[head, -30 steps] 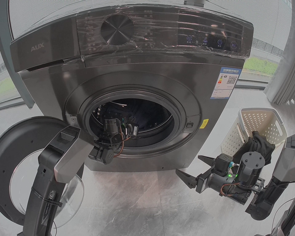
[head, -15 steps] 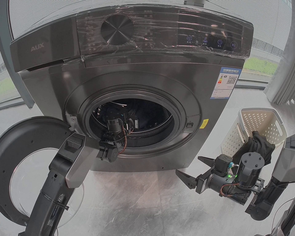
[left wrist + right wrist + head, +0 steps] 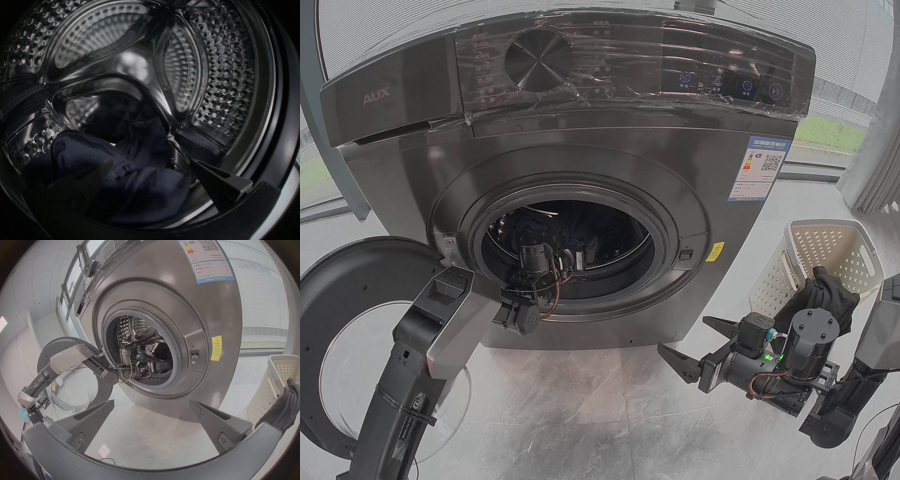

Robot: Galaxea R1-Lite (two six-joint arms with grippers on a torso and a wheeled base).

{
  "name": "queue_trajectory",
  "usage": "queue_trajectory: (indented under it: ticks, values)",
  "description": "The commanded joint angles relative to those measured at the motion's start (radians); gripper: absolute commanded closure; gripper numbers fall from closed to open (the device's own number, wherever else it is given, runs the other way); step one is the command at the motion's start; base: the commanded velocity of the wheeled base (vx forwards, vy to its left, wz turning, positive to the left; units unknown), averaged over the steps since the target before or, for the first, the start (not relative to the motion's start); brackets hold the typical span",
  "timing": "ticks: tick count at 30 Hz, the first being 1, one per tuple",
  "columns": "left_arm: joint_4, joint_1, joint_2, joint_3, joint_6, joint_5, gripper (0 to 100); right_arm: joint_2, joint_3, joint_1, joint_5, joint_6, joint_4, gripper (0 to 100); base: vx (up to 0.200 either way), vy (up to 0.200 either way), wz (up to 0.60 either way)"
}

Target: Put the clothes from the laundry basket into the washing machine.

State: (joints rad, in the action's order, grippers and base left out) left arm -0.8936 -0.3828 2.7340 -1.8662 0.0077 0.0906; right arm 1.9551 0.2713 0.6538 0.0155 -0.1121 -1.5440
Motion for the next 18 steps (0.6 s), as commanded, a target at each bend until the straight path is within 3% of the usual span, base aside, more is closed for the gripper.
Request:
queue_trajectory:
  ticks: [1, 18]
  values:
    - [-0.021, -0.025, -0.126, 0.222, -0.017, -0.012, 0, -0.018, 0.000, 0.000, 0.000, 0.000, -0.001, 0, 0.000, 0.000, 0.00]
    - [-0.196, -0.137, -0.333, 0.596, -0.040, -0.038, 0, -0.010, 0.006, 0.004, 0.000, 0.000, -0.001, 0, 0.000, 0.000, 0.00]
